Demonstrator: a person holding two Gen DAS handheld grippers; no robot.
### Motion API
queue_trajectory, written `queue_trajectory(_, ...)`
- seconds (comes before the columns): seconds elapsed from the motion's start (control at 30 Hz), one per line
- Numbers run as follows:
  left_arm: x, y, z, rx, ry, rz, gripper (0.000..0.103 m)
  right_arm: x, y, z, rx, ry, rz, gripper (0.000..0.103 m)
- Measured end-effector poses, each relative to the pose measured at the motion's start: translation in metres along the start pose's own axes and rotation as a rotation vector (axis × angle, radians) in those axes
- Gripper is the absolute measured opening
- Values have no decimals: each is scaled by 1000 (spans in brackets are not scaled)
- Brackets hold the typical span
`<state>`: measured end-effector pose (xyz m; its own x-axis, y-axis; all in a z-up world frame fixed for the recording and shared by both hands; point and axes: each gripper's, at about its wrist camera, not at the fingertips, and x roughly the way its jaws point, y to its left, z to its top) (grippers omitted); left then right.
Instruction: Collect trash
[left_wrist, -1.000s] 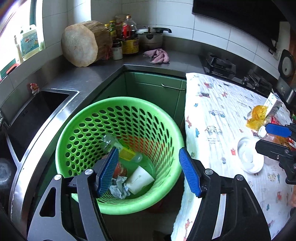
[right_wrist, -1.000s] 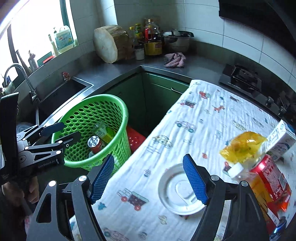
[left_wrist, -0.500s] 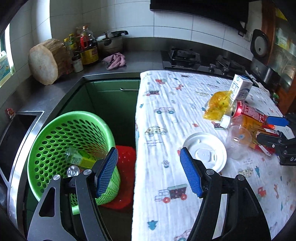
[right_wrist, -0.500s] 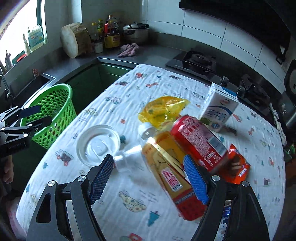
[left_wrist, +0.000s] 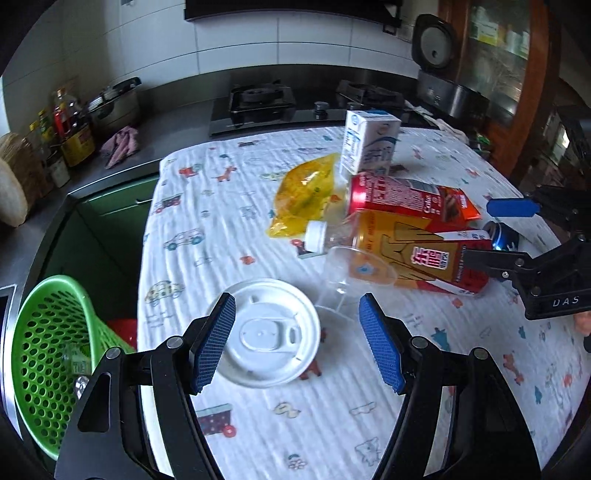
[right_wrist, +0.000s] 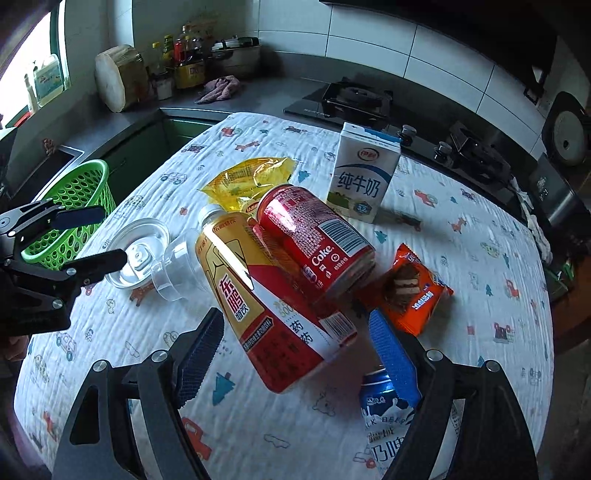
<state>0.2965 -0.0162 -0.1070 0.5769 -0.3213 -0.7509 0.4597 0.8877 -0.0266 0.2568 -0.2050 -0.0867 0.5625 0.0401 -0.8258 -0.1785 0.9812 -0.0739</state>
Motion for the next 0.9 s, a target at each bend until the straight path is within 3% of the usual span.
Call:
queue_trajectory(0.1,12,-15,4,52,17,-45,69,-4,-6,-5,5,0,-3,79)
queue_trajectory(0.47,49,-37,14,180,75,-85,69,-11,-17,-15,18,6,-1,79)
queue_trajectory(0.9,50,-47,11,201,46,-93,59,-8,-15,-14,-2,11,5,79)
